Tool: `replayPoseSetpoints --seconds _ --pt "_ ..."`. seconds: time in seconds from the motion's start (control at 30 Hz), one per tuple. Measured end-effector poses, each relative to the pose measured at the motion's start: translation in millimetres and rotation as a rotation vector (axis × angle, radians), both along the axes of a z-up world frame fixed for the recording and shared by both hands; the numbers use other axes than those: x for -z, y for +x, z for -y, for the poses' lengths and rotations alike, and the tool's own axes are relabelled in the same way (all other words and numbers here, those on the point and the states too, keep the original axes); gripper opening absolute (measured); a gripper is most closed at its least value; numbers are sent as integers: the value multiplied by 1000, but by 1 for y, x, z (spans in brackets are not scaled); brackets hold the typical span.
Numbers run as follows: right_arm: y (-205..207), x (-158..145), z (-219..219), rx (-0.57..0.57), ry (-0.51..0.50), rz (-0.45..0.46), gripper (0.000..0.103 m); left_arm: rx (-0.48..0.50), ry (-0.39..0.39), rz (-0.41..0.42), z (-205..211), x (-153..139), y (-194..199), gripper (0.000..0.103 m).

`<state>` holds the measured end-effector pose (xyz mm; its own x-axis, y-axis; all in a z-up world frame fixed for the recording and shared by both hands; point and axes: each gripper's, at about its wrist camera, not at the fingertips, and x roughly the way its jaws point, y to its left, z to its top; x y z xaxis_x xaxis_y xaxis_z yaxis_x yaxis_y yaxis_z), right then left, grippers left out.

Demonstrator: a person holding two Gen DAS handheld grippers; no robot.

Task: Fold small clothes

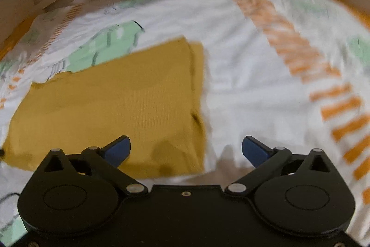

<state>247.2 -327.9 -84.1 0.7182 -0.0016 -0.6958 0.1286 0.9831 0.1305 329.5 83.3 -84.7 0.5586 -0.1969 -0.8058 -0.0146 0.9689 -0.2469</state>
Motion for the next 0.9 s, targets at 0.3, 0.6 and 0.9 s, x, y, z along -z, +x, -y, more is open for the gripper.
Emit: replayPoseSetpoints --seconds 0.3,0.6,0.9 --pt "10 -14 -99 -258 -221 142 103 88 17 130 29 -36 6 76" --pt "28 32 -150 -318 -263 -25 103 83 -18 163 23 -56 6 76" --pt "88 -12 -156 -229 -243 96 103 40 -34 186 13 -70 6 76"
